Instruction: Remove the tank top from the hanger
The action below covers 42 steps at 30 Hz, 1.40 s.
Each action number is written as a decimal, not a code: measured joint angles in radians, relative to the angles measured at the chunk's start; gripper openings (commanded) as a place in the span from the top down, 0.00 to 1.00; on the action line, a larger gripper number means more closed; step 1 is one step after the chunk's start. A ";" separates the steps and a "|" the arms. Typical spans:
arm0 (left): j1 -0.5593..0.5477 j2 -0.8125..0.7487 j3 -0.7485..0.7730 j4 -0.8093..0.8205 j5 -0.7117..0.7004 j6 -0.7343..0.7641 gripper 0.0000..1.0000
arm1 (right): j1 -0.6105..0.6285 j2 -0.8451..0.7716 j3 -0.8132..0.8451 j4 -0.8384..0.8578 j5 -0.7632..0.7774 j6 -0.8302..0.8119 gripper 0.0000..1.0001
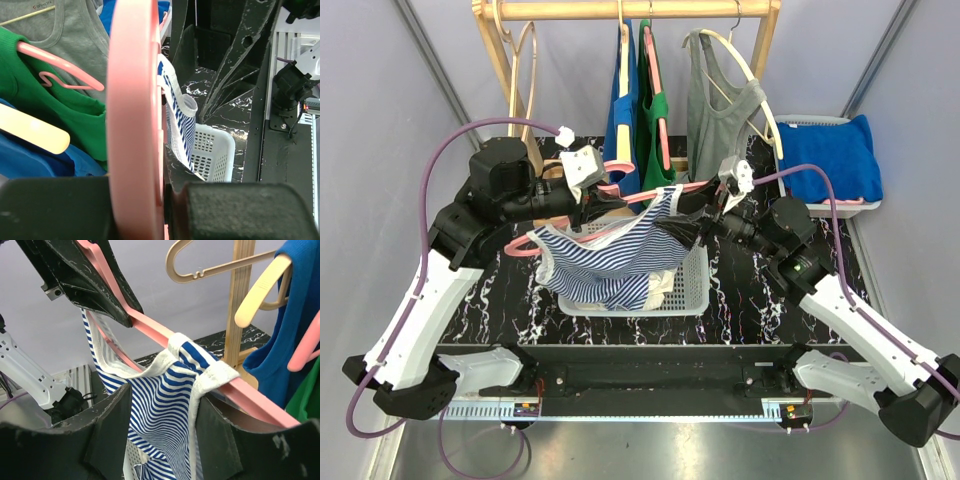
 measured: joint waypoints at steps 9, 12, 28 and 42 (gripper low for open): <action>0.001 0.000 -0.021 0.018 0.008 0.003 1.00 | 0.000 0.093 0.038 0.089 -0.048 0.053 0.83; 0.002 -0.002 -0.026 0.022 0.010 0.008 1.00 | 0.000 0.115 0.046 0.108 -0.055 0.065 1.00; 0.002 -0.071 -0.093 0.006 -0.024 0.106 1.00 | -0.007 -0.159 0.026 -0.102 0.312 -0.077 1.00; 0.002 -0.119 -0.102 -0.026 -0.072 0.127 1.00 | -0.052 -0.081 -0.080 -0.283 0.577 -0.071 1.00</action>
